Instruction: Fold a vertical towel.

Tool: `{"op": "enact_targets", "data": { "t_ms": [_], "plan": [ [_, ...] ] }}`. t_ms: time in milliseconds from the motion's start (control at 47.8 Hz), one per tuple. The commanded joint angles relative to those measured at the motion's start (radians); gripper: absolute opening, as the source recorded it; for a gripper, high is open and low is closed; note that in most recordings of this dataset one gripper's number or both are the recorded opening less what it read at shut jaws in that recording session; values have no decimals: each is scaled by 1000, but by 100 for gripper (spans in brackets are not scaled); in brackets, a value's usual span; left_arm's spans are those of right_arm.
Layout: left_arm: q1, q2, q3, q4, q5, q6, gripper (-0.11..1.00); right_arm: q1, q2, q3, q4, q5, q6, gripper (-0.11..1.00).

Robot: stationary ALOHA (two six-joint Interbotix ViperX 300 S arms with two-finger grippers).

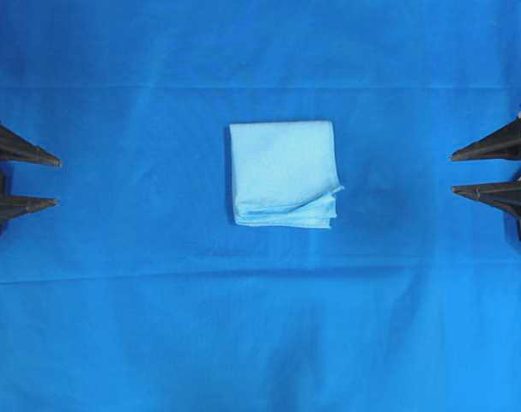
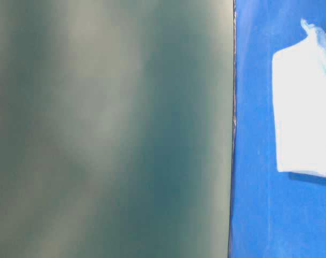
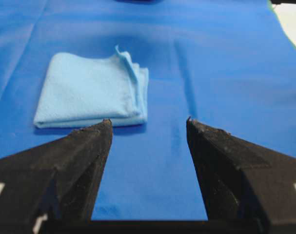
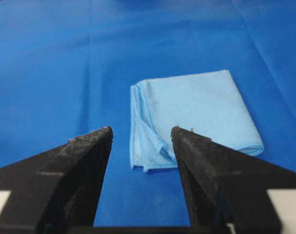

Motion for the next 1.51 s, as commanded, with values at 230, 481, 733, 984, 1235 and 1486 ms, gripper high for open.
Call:
{"op": "enact_targets", "data": {
  "t_ms": [230,481,733,984,1235,1486],
  "plan": [
    [-5,9,-12,0,-3,-2,60,-3,9,-18,-3,2,0,58],
    [-5,6,-14,0,3,-2,60,-3,8,-18,-2,9,0,58],
    [-5,5,-14,0,3,-2,60,-3,5,-18,-3,14,0,58],
    [-5,6,-14,-2,3,-2,60,-3,5,-18,-5,14,0,58],
    [-5,5,-14,0,3,-2,60,-2,5,-18,-5,14,-2,58],
    [-3,5,-14,0,3,-2,60,-2,5,-18,-5,14,-2,58]
  ]
}}
